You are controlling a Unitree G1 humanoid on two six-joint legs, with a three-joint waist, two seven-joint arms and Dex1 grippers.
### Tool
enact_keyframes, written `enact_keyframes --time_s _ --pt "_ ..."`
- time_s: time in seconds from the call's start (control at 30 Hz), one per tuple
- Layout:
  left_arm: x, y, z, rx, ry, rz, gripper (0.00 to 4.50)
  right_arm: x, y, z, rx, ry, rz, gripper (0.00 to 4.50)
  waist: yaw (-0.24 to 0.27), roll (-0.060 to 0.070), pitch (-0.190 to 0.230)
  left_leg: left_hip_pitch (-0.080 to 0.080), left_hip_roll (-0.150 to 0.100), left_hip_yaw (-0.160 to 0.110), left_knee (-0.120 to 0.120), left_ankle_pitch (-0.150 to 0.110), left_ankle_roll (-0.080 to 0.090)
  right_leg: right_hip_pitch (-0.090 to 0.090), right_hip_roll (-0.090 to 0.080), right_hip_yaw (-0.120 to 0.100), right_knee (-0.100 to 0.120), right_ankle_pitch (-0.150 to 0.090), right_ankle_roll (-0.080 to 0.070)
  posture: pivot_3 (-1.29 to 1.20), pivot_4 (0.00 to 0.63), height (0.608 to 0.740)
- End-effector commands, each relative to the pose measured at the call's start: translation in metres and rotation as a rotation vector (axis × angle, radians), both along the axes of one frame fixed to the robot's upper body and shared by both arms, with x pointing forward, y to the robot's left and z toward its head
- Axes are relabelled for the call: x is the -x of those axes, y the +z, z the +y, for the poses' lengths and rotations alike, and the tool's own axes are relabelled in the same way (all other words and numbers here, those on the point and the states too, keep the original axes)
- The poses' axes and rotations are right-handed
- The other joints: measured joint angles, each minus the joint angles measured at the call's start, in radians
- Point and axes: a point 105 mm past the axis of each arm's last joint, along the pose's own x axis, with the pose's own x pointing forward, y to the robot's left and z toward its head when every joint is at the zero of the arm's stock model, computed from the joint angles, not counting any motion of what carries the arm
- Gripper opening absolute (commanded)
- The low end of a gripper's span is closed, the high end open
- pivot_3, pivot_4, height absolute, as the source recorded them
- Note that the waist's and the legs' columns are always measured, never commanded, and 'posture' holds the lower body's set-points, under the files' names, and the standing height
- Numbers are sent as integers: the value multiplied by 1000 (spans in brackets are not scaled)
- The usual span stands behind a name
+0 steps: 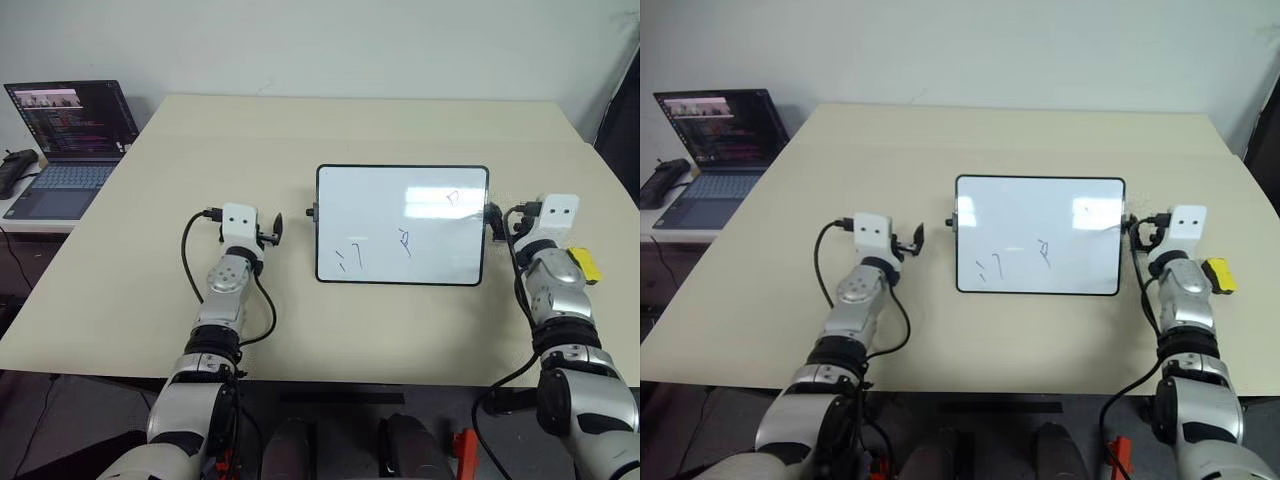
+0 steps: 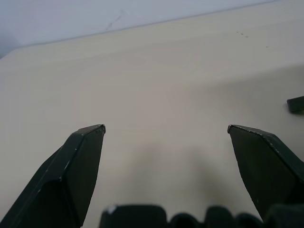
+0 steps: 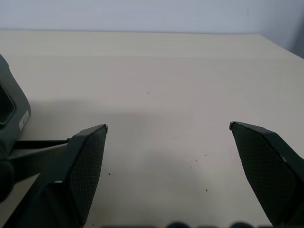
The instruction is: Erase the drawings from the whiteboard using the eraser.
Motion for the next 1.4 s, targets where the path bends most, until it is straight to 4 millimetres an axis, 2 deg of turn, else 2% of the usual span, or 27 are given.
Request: enact_keyframes --time_s 0.03,0.13,0.33,0.47,0.57,0.67,0.8,1.0,1.17,1.3,1.4 --pt "-4 10 1 13 14 -31 4500 -5 23 -6 37 -19 -56 4470 0 0 0 0 0 0 0 0 0 0 0 0 0 0 0 0 150 740" --pt "-4 7 3 8 33 -24 4500 -6 22 -6 44 -24 -57 4470 -1 0 0 1 0 0 0 0 0 0 0 0 1 0 0 0 150 740" --pt "-1 14 1 5 -29 -44 4500 -6 30 -11 50 -21 -73 4470 -1 0 0 0 0 0 0 0 0 0 0 0 0 0 0 0 150 740" --pt "8 31 6 -10 -126 -90 4500 1 40 -21 60 -10 -96 4470 -1 0 0 0 0 0 0 0 0 0 0 0 0 0 0 0 150 740" --pt "14 33 10 -6 -168 -85 4500 6 35 -29 66 1 -76 4470 -2 0 0 0 0 0 0 0 0 0 0 0 0 0 0 0 150 740" --pt "23 46 25 -32 -248 -59 4500 11 39 -36 78 -10 -76 4470 -4 0 0 0 0 0 0 0 0 0 0 0 0 0 0 0 150 740" --pt "37 66 17 -51 -427 -46 4500 15 38 -40 94 -11 -64 4470 -6 0 0 0 0 0 0 0 0 0 0 0 1 0 0 0 150 740" --pt "71 90 -33 -40 -801 -6 4500 22 57 -49 61 1 -106 4470 -5 0 0 0 1 0 0 0 0 0 0 0 1 0 0 0 150 740" --pt "103 96 -80 -68 -1079 58 4500 32 65 -64 52 31 -64 4470 0 0 0 0 1 0 0 0 0 0 0 0 0 0 0 0 150 740" --pt "115 101 -117 -58 -1209 43 4500 40 65 -76 53 90 5 4470 0 0 0 0 0 0 0 0 0 0 0 0 0 0 -1 0 150 740" --pt "119 100 -138 -58 -1277 36 4500 47 62 -95 34 69 49 4470 0 0 0 1 0 0 0 0 0 1 0 0 0 0 0 0 150 740"
